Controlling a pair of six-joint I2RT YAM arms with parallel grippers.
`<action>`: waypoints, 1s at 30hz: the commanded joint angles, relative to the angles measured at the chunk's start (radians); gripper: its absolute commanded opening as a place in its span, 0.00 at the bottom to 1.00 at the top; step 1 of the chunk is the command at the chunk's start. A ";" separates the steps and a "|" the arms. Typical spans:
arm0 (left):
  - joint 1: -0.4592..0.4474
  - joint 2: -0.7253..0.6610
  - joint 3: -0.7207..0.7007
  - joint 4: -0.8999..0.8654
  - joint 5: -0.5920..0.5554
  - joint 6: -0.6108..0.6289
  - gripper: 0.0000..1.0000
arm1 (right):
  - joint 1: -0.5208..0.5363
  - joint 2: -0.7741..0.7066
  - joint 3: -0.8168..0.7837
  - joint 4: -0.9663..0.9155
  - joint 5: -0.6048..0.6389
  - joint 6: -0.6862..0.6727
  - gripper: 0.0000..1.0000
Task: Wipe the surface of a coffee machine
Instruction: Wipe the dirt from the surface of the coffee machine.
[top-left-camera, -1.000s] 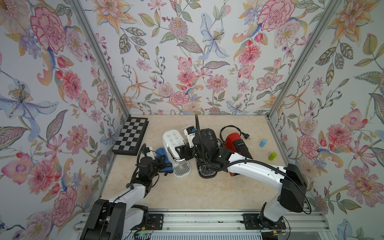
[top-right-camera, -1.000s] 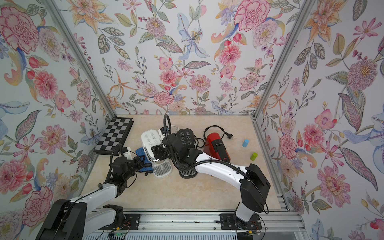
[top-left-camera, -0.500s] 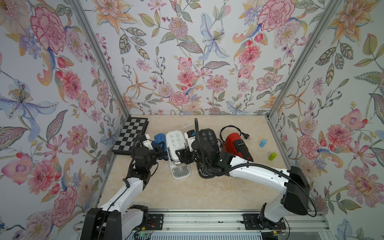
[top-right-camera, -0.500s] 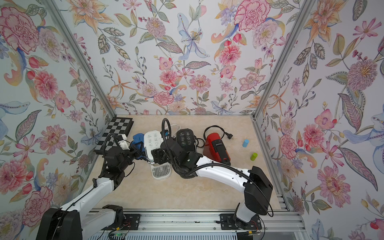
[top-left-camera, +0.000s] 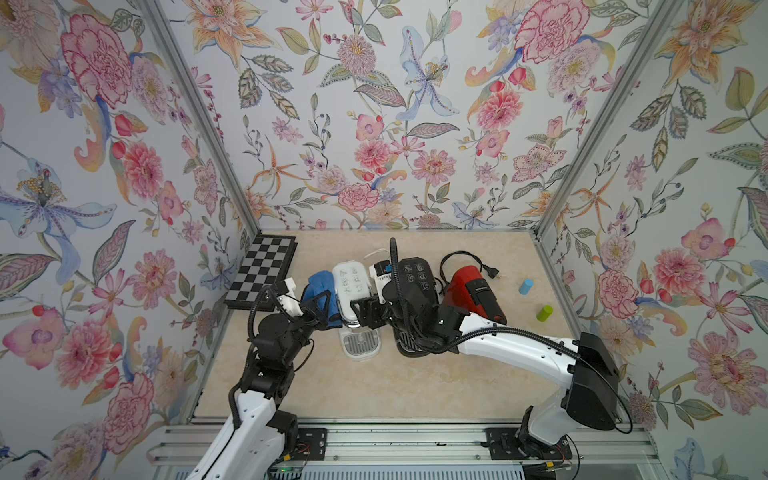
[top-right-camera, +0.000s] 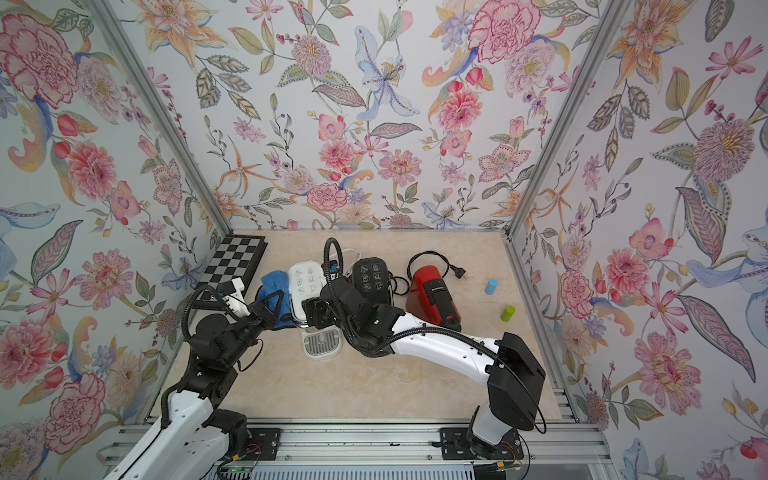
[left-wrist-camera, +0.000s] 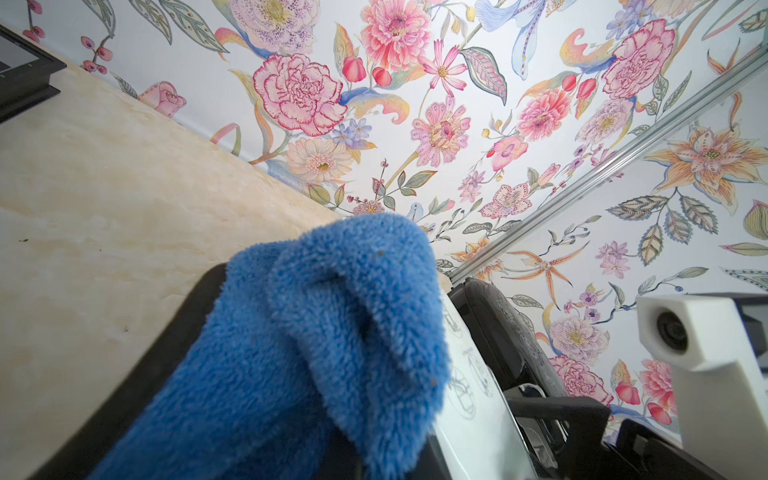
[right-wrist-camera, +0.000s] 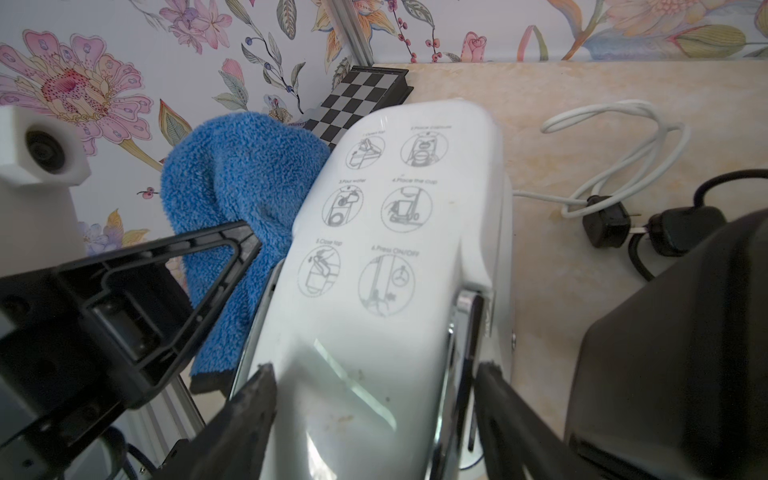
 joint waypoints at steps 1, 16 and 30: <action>-0.064 -0.060 -0.036 -0.100 0.059 -0.040 0.00 | 0.033 0.075 -0.053 -0.134 -0.064 -0.005 0.75; -0.143 -0.297 -0.091 -0.338 0.000 -0.108 0.00 | 0.031 0.118 -0.037 -0.099 -0.068 0.029 0.74; -0.143 -0.192 0.265 -0.576 -0.155 0.126 0.00 | -0.007 -0.025 -0.110 -0.100 -0.045 0.017 0.78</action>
